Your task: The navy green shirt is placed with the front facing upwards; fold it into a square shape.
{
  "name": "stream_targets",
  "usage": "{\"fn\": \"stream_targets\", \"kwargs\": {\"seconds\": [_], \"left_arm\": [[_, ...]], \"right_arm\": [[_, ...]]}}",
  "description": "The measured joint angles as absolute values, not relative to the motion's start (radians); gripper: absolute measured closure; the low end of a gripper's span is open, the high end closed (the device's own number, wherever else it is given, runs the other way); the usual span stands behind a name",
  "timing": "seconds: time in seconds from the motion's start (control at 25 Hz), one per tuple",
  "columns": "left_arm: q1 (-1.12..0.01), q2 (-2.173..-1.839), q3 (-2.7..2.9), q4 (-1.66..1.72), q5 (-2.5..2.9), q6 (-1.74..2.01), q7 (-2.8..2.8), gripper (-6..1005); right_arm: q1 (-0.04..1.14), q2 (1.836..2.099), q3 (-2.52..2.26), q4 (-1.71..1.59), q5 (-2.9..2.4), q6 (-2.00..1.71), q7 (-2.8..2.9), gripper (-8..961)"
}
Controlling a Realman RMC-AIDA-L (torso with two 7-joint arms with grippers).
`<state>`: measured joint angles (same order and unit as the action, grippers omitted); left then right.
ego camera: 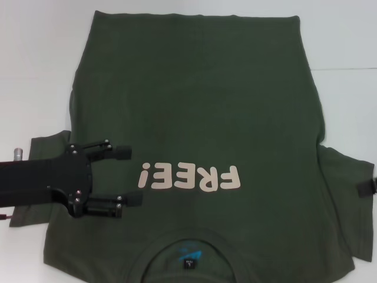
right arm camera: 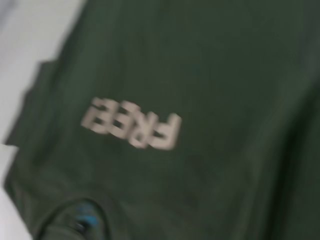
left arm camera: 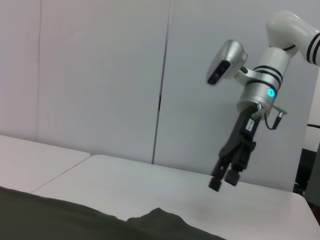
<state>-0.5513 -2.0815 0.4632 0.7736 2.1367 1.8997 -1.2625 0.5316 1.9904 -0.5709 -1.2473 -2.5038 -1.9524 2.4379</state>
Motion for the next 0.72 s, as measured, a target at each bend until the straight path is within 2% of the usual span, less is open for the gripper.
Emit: {"fn": "stream_targets", "kwargs": {"seconds": [0.72], "left_arm": [[-0.549,-2.085,0.465,0.761,2.137,1.885,-1.264,66]], "right_arm": [[0.518,1.999,-0.577,-1.172,-2.717,-1.900,2.463,70]]}}
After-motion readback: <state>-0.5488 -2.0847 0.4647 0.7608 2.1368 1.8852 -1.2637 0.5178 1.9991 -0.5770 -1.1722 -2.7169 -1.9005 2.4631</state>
